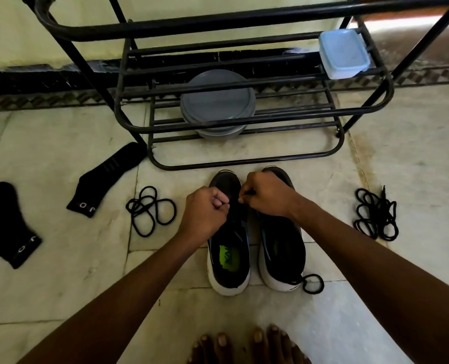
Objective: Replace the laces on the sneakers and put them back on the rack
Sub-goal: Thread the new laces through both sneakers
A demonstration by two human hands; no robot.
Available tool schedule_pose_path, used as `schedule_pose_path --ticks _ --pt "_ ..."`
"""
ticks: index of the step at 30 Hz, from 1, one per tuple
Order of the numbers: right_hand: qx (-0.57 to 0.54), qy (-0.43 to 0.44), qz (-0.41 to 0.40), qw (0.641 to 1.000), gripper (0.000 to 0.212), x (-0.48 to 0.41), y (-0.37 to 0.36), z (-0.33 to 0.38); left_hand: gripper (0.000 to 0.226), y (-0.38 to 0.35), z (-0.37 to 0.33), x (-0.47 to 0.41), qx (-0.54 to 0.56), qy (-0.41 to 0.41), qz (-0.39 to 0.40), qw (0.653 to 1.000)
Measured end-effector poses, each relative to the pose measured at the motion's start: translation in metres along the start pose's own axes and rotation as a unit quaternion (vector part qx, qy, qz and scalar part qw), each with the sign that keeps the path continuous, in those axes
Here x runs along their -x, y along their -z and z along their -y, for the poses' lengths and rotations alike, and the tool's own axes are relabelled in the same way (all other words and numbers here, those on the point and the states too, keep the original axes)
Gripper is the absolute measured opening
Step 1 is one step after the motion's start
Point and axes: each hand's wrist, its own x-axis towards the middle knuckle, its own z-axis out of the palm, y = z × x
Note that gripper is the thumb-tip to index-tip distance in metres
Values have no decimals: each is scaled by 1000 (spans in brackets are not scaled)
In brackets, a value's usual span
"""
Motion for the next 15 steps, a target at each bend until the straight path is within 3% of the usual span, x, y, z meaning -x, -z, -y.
schedule_pose_path --ticks 9,13,15 --pt "58 6 13 998 12 -6 0 13 21 -10 8 -5 25 -10 -20 999" --pt "97 -1 36 995 24 -12 1 23 20 -15 10 -1 52 8 -33 998" --pt "90 -23 4 996 8 -14 -2 19 19 -17 11 0 62 6 -38 997"
